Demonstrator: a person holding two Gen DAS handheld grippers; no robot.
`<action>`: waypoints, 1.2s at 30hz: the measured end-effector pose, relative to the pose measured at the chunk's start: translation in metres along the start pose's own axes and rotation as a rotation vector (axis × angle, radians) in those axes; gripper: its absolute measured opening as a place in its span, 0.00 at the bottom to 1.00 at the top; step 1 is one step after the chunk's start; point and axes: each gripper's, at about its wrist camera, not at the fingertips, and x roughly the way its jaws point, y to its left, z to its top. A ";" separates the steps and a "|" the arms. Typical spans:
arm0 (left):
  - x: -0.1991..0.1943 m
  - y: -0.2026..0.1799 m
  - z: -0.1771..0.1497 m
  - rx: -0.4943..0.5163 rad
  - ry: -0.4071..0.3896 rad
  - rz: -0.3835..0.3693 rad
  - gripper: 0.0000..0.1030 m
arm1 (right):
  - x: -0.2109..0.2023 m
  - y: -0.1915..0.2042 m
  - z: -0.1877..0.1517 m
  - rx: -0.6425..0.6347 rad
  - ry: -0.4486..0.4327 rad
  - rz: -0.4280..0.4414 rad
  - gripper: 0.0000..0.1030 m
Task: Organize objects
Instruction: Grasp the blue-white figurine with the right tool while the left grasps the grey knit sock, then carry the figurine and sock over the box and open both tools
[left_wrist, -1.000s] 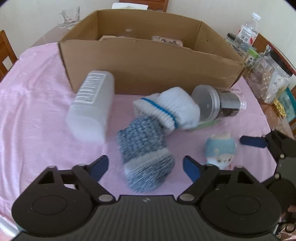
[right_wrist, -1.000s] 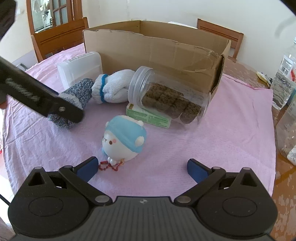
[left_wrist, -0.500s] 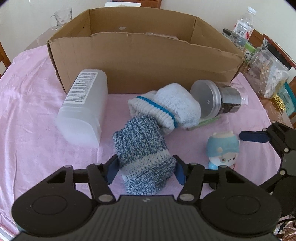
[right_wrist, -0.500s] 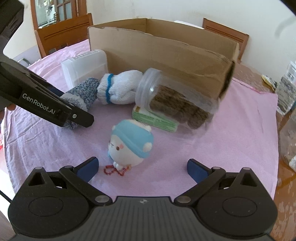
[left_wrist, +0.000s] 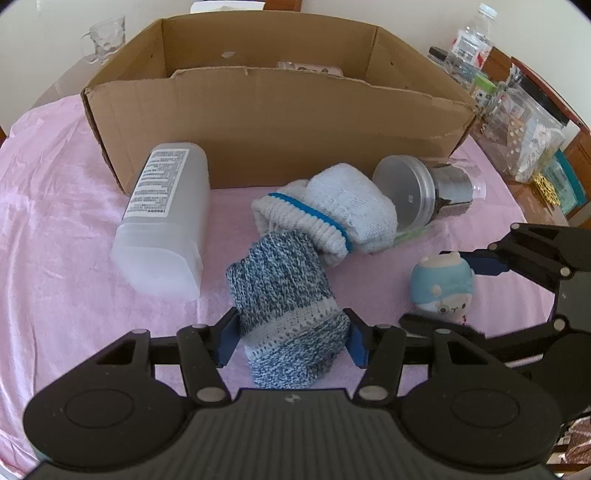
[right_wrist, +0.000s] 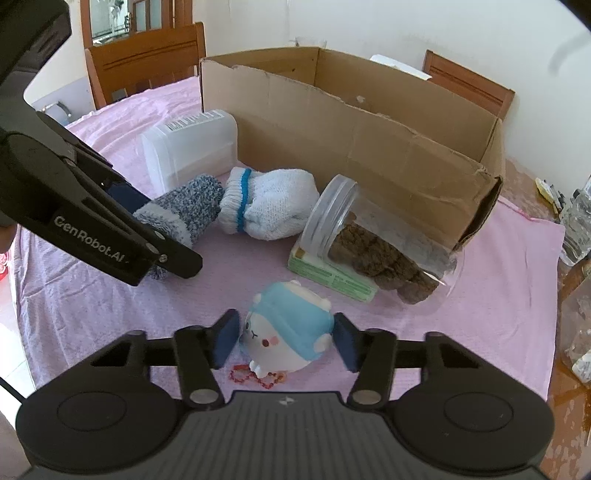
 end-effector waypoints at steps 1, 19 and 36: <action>0.000 -0.001 0.000 0.008 0.002 0.007 0.55 | -0.001 0.000 0.001 0.001 0.001 0.000 0.55; -0.035 -0.001 0.013 0.168 0.039 0.014 0.54 | -0.039 -0.010 0.017 -0.004 0.015 0.023 0.51; -0.096 0.002 0.099 0.242 -0.125 0.026 0.55 | -0.090 -0.047 0.097 -0.016 -0.087 -0.001 0.51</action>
